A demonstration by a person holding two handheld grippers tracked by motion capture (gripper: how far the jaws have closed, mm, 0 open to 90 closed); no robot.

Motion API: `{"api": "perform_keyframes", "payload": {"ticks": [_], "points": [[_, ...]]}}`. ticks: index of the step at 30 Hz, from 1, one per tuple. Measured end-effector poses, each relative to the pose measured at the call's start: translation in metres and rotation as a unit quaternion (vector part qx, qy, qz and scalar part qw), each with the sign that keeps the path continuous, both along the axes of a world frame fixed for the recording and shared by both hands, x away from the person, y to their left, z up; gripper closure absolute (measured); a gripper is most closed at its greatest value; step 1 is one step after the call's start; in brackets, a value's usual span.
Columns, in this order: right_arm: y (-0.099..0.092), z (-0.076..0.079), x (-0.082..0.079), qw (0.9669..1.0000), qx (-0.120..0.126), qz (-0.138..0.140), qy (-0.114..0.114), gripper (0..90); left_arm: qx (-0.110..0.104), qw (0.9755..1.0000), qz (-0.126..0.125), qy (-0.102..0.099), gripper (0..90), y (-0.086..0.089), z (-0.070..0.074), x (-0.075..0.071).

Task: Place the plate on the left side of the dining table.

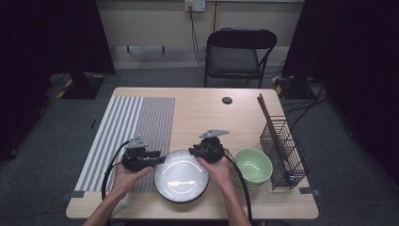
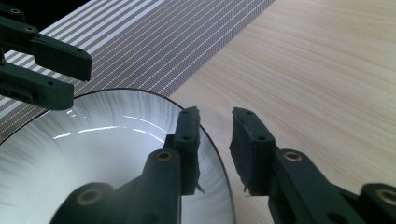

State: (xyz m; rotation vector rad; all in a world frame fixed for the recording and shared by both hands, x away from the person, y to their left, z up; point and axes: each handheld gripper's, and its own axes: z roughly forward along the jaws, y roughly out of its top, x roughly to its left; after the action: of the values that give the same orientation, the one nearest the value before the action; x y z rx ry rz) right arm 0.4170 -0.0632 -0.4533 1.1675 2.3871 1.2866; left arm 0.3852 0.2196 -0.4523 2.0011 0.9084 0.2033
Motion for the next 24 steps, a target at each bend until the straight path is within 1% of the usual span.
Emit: {"api": "perform_keyframes", "payload": {"ticks": [1, 2, 3, 4, 6, 7, 9, 10, 12, 14, 15, 16, 17, 18, 19, 20, 21, 24], "points": [[-0.0003, -0.0006, -0.0004, 1.0000, 0.003, 0.000, 0.003, 76.7, 0.001, 1.0000, 0.000, 0.000, 65.3, -0.0005, -0.0012, 0.0003], [0.0002, -0.0010, -0.0007, 1.0000, 0.001, 0.003, 0.001, 78.2, 0.001, 1.0000, 0.000, 0.000, 66.6, -0.0005, -0.0012, 0.0003], [0.0002, -0.0010, -0.0007, 1.0000, 0.001, 0.003, 0.001, 78.2, 0.006, 1.0000, 0.002, 0.002, 66.6, -0.0009, -0.0022, 0.0004], [0.0009, -0.0022, -0.0009, 1.0000, 0.001, 0.004, 0.005, 81.1, 0.009, 0.9999, -0.005, 0.005, 69.6, -0.0008, -0.0032, 0.0011], [0.0010, -0.0042, -0.0008, 1.0000, -0.005, -0.001, 0.004, 83.6, 0.013, 0.9999, -0.005, 0.003, 72.6, -0.0015, -0.0047, 0.0017], [0.0004, -0.0053, -0.0004, 1.0000, 0.000, 0.000, 0.006, 83.6, 0.009, 0.9999, -0.008, 0.007, 74.1, -0.0012, -0.0053, 0.0026], [0.0001, -0.0057, -0.0004, 1.0000, 0.004, -0.001, 0.008, 83.8, 0.011, 0.9999, -0.009, 0.005, 74.9, -0.0015, -0.0065, 0.0029], [0.0000, -0.0059, -0.0004, 0.9999, 0.006, -0.003, 0.009, 83.9, 0.007, 0.9998, -0.014, 0.008, 75.4, -0.0010, -0.0070, 0.0036], [-0.0004, -0.0060, 0.0002, 0.9999, 0.007, -0.002, 0.010, 84.0, 0.005, 0.9998, -0.013, 0.013, 78.6, -0.0012, -0.0080, 0.0046], [-0.0006, -0.0061, 0.0005, 0.9999, 0.008, -0.003, 0.011, 84.1, 0.006, 0.9998, -0.014, 0.012, 79.4, -0.0014, -0.0084, 0.0048], [-0.0010, -0.0061, 0.0006, 0.9998, 0.012, -0.003, 0.013, 84.3, 0.003, 0.9998, -0.014, 0.016, 78.9, -0.0013, -0.0086, 0.0050], [-0.0010, -0.0061, 0.0006, 0.9998, 0.012, -0.003, 0.013, 84.3, 0.003, 0.9998, -0.014, 0.016, 78.8, -0.0013, -0.0086, 0.0050], [-0.0008, -0.0061, 0.0003, 0.9998, 0.012, -0.005, 0.012, 84.3, 0.008, 0.9998, -0.012, 0.016, 78.8, -0.0017, -0.0087, 0.0050], [-0.0008, -0.0061, 0.0000, 0.9998, 0.015, -0.008, 0.011, 84.6, 0.009, 0.9998, -0.011, 0.017, 81.0, -0.0024, -0.0092, 0.0049], [-0.0008, -0.0061, 0.0000, 0.9998, 0.015, -0.008, 0.011, 84.6, 0.008, 0.9997, -0.013, 0.017, 81.0, -0.0030, -0.0099, 0.0049], [-0.0007, -0.0061, 0.0001, 0.9997, 0.017, -0.009, 0.012, 84.9, 0.016, 0.9997, -0.010, 0.014, 82.2, -0.0034, -0.0098, 0.0047], [-0.0005, -0.0059, 0.0001, 0.9997, 0.021, -0.010, 0.009, 85.5, 0.013, 0.9997, -0.011, 0.015, 84.1, -0.0033, -0.0098, 0.0051], [-0.0007, -0.0060, 0.0005, 0.9997, 0.022, -0.009, 0.010, 86.1, 0.011, 0.9997, -0.010, 0.017, 84.5, -0.0022, -0.0096, 0.0053]]}}
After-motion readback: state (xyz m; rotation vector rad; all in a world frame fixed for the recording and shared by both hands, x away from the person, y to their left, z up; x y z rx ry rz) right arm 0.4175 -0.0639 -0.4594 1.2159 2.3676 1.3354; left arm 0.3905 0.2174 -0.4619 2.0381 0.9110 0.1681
